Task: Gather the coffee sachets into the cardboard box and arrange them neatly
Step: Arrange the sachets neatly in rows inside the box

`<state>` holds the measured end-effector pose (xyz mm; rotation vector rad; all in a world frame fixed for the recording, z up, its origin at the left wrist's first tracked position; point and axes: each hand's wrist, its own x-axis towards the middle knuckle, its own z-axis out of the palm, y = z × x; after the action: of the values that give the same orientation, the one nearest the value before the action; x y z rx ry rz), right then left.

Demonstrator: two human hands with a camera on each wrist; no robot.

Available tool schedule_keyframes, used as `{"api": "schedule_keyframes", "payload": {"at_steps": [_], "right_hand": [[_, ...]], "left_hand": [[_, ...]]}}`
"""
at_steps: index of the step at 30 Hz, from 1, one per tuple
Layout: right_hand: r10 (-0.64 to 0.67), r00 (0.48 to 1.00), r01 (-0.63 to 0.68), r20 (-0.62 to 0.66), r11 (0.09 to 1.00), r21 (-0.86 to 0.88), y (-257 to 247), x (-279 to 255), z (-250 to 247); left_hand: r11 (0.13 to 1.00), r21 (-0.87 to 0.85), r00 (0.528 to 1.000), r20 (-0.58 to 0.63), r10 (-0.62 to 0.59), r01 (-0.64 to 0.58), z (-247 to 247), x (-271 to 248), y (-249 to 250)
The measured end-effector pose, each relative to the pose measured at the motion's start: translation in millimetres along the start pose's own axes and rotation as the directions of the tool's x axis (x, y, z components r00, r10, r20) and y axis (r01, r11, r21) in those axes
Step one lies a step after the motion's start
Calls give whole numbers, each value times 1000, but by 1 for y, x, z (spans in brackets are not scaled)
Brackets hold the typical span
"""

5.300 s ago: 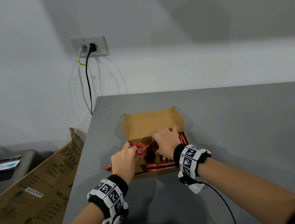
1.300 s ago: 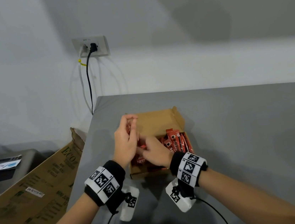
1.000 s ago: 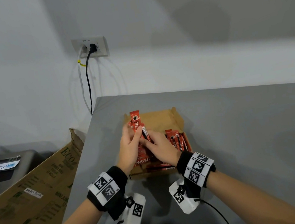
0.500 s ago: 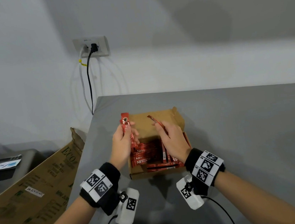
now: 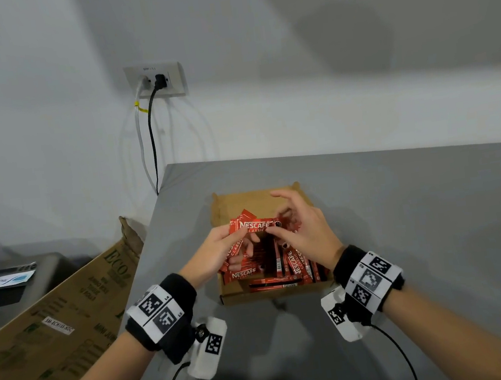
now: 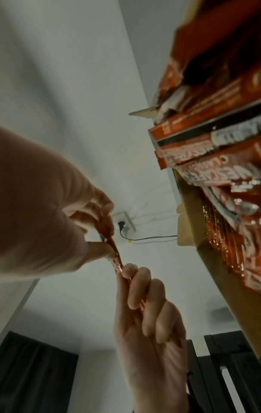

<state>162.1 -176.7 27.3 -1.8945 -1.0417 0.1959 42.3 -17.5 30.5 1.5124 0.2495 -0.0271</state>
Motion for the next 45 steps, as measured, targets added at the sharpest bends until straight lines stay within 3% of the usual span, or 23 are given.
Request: {"api": "schedule_keyframes", "payload": {"at_steps": [2, 4, 6, 8, 12, 15, 18, 24, 28, 34, 45], "right_hand": [[-59, 998, 59, 1, 996, -67, 3, -1, -2], [-75, 997, 78, 27, 985, -154, 3, 0, -3], [11, 995, 10, 97, 977, -211, -2, -1, -3], [59, 979, 0, 195, 957, -290, -7, -3, 2], [94, 955, -6, 280, 953, -302, -15, -5, 26], [172, 923, -28, 344, 923, -385, -18, 0, 40], [185, 907, 41, 378, 855, -516, -20, 6, 45], [246, 867, 133, 434, 724, -677, -21, 13, 47], [263, 841, 170, 472, 701, -693, -23, 13, 50], [266, 828, 219, 494, 658, -721, -24, 15, 56], [223, 821, 251, 525, 684, -684, -20, 10, 60]], "left_hand": [[999, 37, 999, 24, -37, 36, 1, -2, 1], [973, 227, 999, -17, -38, 41, -1, -3, 3], [856, 516, 989, -138, 61, 20, -9, -2, 6], [750, 660, 949, -259, 179, 38, -20, 0, 7], [724, 684, 913, -343, 218, 84, -32, 1, 5], [702, 708, 941, -287, 181, 81, -29, -2, 3], [692, 718, 974, -205, 102, 79, -29, -4, -2], [529, 846, 994, -98, 39, 63, -26, -3, -11], [375, 923, 994, -109, 26, 91, -21, 2, -21], [213, 968, 991, -136, 1, 132, -12, 8, -34], [181, 974, 987, -150, 55, 138, -10, 9, -48]]}}
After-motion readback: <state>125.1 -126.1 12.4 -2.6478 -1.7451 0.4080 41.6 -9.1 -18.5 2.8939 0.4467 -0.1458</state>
